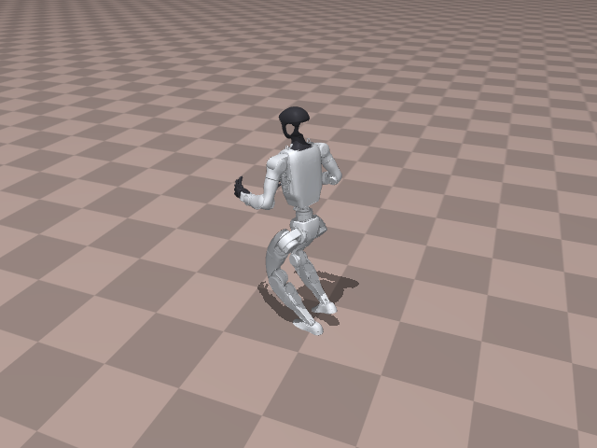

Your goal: Run

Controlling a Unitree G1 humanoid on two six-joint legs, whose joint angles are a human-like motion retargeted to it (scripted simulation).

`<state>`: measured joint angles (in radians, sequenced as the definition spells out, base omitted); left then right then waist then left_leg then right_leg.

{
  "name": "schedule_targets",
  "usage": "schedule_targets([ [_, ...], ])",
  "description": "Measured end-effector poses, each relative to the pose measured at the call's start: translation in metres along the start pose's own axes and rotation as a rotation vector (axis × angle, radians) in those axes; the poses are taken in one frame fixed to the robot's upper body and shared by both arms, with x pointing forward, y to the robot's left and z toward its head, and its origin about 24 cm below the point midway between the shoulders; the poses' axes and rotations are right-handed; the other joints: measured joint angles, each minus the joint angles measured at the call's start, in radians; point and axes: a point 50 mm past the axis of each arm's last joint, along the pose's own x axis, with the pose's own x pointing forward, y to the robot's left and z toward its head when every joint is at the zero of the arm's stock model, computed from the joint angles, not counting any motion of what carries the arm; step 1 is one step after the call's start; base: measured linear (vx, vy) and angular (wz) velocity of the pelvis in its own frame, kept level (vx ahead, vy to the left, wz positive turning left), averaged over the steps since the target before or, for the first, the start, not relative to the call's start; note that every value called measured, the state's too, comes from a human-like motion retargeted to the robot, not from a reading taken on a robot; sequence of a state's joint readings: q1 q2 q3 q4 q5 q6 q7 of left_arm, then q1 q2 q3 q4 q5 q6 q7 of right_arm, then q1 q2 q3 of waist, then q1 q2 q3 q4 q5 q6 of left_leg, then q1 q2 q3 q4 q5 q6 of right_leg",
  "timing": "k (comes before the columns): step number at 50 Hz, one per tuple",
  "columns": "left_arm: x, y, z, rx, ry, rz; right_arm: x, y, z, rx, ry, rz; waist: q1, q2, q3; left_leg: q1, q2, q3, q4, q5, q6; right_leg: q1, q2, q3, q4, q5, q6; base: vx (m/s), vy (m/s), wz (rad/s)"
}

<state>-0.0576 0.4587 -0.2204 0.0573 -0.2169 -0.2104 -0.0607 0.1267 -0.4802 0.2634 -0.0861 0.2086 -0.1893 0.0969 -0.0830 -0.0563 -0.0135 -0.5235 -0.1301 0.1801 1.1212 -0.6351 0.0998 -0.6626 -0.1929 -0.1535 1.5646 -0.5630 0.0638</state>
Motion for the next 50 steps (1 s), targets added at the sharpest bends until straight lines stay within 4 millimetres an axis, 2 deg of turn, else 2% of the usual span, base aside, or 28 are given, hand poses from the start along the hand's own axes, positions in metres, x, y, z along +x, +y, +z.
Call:
schedule_targets([
  [3, 0.004, -0.008, 0.001, -0.029, -0.015, 0.012, 0.003, 0.003, 0.002, -0.019, -0.014, -0.001, 0.005, 0.003, -0.01, -0.032, 0.005, -0.022, 0.027, 0.1, -0.042, 0.022, 0.029, -0.002, -0.088, 0.021, 0.0, 0.03, -0.05, 0.99],
  [6, -0.008, -0.018, -0.022, -0.077, 0.089, 0.017, 0.014, -0.004, 0.021, -0.085, -0.102, -0.044, 0.055, 0.026, -0.006, -0.1, 0.065, -0.041, 0.198, 0.132, -0.08, 0.074, 0.092, -0.027, -0.181, -0.022, -0.025, 0.0, -0.06, 0.54],
  [10, -0.041, -0.02, -0.064, -0.129, 0.297, 0.058, 0.032, -0.029, 0.065, -0.267, -0.274, -0.139, 0.133, 0.059, 0.017, -0.179, 0.21, -0.039, 0.49, 0.057, -0.042, 0.123, 0.172, -0.057, -0.229, -0.208, -0.1, -0.01, -0.05, 0.32],
  [12, -0.058, -0.014, -0.081, -0.151, 0.391, 0.098, 0.039, -0.044, 0.088, -0.351, -0.35, -0.197, 0.17, 0.092, 0.037, -0.194, 0.278, -0.056, 0.556, 0.011, -0.019, 0.147, 0.232, -0.068, -0.273, -0.243, -0.13, 0.0, 0.0, 0.0],
  [13, -0.068, -0.014, -0.089, -0.169, 0.43, 0.113, 0.039, -0.047, 0.092, -0.363, -0.366, -0.215, 0.183, 0.101, 0.038, -0.19, 0.295, -0.058, 0.557, 0.0, -0.009, 0.155, 0.247, -0.072, -0.294, -0.235, -0.133, 0.0, 0.0, 0.0],
  [15, -0.084, -0.016, -0.097, -0.209, 0.481, 0.13, 0.036, -0.049, 0.09, -0.351, -0.359, -0.228, 0.199, 0.109, 0.025, -0.165, 0.3, -0.056, 0.509, 0.005, -0.002, 0.171, 0.27, -0.057, -0.345, -0.182, -0.125, 0.0, 0.0, 0.0],
  [17, -0.091, -0.02, -0.098, -0.243, 0.488, 0.131, 0.028, -0.044, 0.073, -0.311, -0.295, -0.208, 0.199, 0.107, 0.002, -0.12, 0.28, -0.037, 0.406, 0.04, -0.011, 0.174, 0.26, -0.053, -0.374, -0.075, -0.103, 0.04, 0.06, 0.32],
  [19, -0.089, -0.024, -0.095, -0.279, 0.469, 0.132, 0.021, -0.036, 0.053, -0.273, -0.217, -0.177, 0.178, 0.099, -0.014, -0.07, 0.235, -0.013, 0.29, 0.07, -0.014, 0.146, 0.226, -0.047, -0.341, 0.044, -0.08, 0.0, 0.08, 0.64],
  [21, -0.079, -0.025, -0.087, -0.317, 0.419, 0.136, 0.014, -0.029, 0.037, -0.236, -0.149, -0.146, 0.138, 0.082, -0.019, -0.022, 0.168, 0.007, 0.188, 0.084, -0.007, 0.1, 0.168, -0.041, -0.244, 0.109, -0.064, -0.03, 0.08, 0.93],
  [23, -0.063, -0.022, -0.073, -0.336, 0.334, 0.134, 0.007, -0.023, 0.024, -0.192, -0.094, -0.126, 0.088, 0.059, -0.017, 0.019, 0.095, 0.017, 0.108, 0.05, 0.013, 0.049, 0.098, -0.033, -0.112, 0.128, -0.046, -0.04, 0.08, 1.09],
  [25, -0.045, -0.017, -0.054, -0.323, 0.231, 0.116, 0.001, -0.017, 0.013, -0.142, -0.049, -0.117, 0.045, 0.048, -0.009, 0.036, 0.051, 0.016, 0.088, -0.053, 0.036, 0.003, 0.046, -0.028, 0.031, 0.102, -0.032, -0.06, 0.07, 1.02],
  [27, -0.023, -0.008, -0.03, -0.271, 0.115, 0.094, -0.003, -0.016, 0.008, -0.104, -0.027, -0.13, 0.003, 0.032, 0.003, 0.046, 0.014, 0.016, 0.069, -0.165, 0.064, -0.044, 0.006, -0.008, 0.143, 0.063, -0.018, -0.05, 0.06, 1.21],
  [28, -0.01, -0.003, -0.017, -0.238, 0.06, 0.083, -0.003, -0.017, 0.007, -0.09, -0.025, -0.142, -0.02, 0.012, 0.011, 0.048, -0.014, 0.021, 0.045, -0.181, 0.076, -0.07, -0.022, 0.01, 0.184, 0.051, -0.009, -0.04, 0.05, 1.38],
  [30, 0.005, -0.001, 0.001, -0.203, -0.016, 0.066, -0.003, -0.016, 0.006, -0.074, -0.027, -0.157, -0.053, -0.012, 0.013, 0.048, -0.043, 0.026, 0.013, -0.192, 0.092, -0.099, -0.053, 0.029, 0.22, 0.038, -0.009, -0.01, 0.04, 1.2],
  [33, 0.009, -0.006, 0.007, -0.22, -0.047, 0.051, 0.001, -0.011, 0.014, -0.046, -0.073, -0.141, -0.055, 0.004, -0.005, 0.061, -0.029, 0.005, -0.044, -0.147, 0.086, -0.079, -0.013, 0.021, 0.124, 0.063, -0.016, 0.07, 0.01, 0.7],
  [37, -0.006, -0.02, -0.013, -0.279, 0.034, 0.051, 0.008, -0.008, 0.031, -0.039, -0.158, -0.122, -0.015, 0.025, -0.043, 0.018, 0.003, -0.036, -0.047, 0.092, 0.003, -0.012, 0.068, 0.003, -0.102, 0.122, -0.039, 0.06, -0.05, 0.72],
  [40, -0.025, -0.027, -0.04, -0.312, 0.16, 0.063, 0.013, -0.011, 0.047, -0.052, -0.238, -0.132, 0.048, 0.049, -0.06, -0.062, 0.078, -0.042, 0.086, 0.162, -0.028, 0.045, 0.137, -0.025, -0.247, 0.126, -0.064, 0.0, -0.06, 0.69],
  [42, -0.041, -0.029, -0.06, -0.327, 0.259, 0.082, 0.016, -0.016, 0.064, -0.092, -0.314, -0.159, 0.097, 0.069, -0.063, -0.11, 0.153, -0.039, 0.223, 0.132, -0.015, 0.083, 0.182, -0.05, -0.304, 0.064, -0.091, -0.02, -0.04, 0.5],
  [47, -0.089, -0.026, -0.106, -0.362, 0.511, 0.19, 0.02, -0.039, 0.108, -0.236, -0.498, -0.276, 0.185, 0.103, -0.042, -0.205, 0.3, -0.048, 0.514, -0.017, 0.059, 0.132, 0.265, -0.085, -0.347, -0.198, -0.149, -0.03, -0.01, 0.44],
  [50, -0.117, -0.026, -0.129, -0.381, 0.648, 0.266, 0.021, -0.05, 0.116, -0.276, -0.532, -0.354, 0.219, 0.134, -0.031, -0.211, 0.347, -0.053, 0.518, -0.077, 0.082, 0.165, 0.309, -0.097, -0.409, -0.216, -0.156, 0.01, 0.03, 0.12],
])
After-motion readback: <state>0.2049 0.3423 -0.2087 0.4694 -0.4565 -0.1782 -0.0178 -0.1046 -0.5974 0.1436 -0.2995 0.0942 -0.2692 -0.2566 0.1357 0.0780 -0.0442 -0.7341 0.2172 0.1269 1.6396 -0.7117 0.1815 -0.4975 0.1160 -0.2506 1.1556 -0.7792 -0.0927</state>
